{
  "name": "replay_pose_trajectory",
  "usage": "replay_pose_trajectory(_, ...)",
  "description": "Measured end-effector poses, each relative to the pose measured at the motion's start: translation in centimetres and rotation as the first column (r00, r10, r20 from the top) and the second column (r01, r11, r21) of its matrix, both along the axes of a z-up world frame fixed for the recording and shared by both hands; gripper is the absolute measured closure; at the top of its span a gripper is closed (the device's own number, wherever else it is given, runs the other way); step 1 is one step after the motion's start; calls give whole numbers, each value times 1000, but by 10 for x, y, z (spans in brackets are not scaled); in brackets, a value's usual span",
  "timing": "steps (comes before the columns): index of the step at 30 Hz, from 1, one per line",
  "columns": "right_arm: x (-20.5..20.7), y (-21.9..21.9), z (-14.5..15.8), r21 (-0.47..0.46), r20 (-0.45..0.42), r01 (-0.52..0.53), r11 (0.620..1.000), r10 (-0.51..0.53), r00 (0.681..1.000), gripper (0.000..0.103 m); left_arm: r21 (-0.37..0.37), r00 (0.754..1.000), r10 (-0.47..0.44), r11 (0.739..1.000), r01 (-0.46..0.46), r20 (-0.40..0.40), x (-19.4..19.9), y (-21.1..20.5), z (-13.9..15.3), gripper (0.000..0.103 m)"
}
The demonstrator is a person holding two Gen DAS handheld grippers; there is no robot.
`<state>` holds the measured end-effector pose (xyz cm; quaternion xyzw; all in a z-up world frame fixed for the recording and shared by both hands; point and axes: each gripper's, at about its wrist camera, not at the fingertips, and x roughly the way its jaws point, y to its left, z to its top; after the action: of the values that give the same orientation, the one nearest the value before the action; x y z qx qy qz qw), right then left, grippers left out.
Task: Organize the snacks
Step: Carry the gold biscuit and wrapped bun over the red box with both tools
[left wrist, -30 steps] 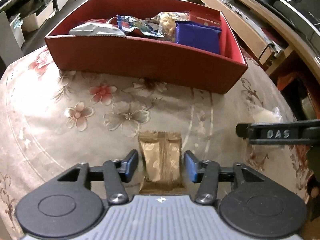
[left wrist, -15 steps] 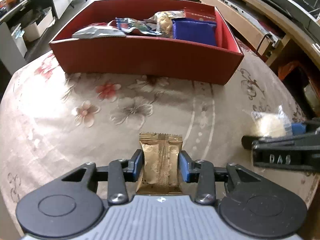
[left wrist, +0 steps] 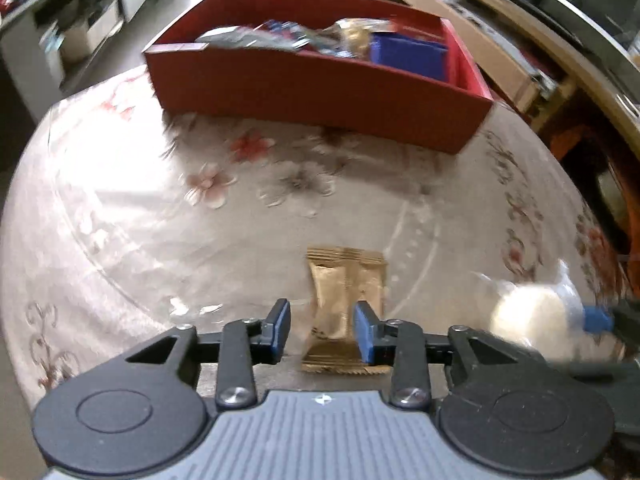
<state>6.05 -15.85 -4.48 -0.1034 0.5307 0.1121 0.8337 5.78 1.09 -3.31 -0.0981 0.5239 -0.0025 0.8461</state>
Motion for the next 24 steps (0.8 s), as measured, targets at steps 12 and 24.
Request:
replay_pose_trajectory(12, 6, -22, 2, 13, -10, 94, 996, -94, 996, 26, 110, 999, -10, 994, 6, 40, 19, -29, -9, 50)
replay_pose_trajectory(24, 5, -13, 14, 39, 40, 41, 998, -42, 998, 26, 96, 999, -20, 995, 16, 50, -5, -17, 9, 58)
